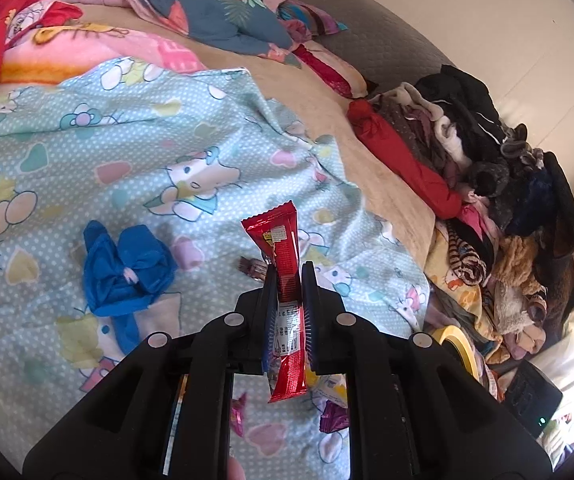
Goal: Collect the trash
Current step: 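Grasp the red candy bar with the left tool while the right tool grasps the purple wrapper, then lift the red candy bar and purple wrapper off the sheet with both tools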
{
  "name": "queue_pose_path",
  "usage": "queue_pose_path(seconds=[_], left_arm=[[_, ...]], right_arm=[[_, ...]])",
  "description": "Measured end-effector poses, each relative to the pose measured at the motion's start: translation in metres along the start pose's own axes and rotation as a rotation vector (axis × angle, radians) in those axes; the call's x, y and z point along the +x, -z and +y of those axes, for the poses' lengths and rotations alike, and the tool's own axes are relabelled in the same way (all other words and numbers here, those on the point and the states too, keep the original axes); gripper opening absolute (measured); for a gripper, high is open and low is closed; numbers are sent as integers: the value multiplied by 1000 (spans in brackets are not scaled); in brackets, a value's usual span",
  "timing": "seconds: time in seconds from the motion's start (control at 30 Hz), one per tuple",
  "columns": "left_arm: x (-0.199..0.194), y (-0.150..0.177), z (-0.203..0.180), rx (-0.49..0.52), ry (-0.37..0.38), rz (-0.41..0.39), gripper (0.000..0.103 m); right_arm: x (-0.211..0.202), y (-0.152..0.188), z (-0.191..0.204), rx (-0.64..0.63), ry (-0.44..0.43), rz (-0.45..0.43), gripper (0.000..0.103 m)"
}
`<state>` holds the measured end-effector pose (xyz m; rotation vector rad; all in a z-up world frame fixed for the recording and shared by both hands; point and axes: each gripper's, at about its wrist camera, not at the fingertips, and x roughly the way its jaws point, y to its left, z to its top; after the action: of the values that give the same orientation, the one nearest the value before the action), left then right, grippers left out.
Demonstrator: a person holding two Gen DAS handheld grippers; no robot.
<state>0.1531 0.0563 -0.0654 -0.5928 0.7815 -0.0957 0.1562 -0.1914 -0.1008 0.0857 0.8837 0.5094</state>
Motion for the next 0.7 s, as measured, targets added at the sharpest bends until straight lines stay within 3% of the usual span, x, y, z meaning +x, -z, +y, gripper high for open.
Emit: queue_pose_path(seconds=[0.43,0.57,0.7], left_arm=[[40,24,-51,96,33,29,7],[64,37,-68,186,-34,70,7],[77,44,-68,187,-62,100,7]], right_arm=[[-18,16,-17,67,-48,8,24],[-26,15,-22,73,-41,-11,23],[-40,13,-33,94,-41,-45,23]])
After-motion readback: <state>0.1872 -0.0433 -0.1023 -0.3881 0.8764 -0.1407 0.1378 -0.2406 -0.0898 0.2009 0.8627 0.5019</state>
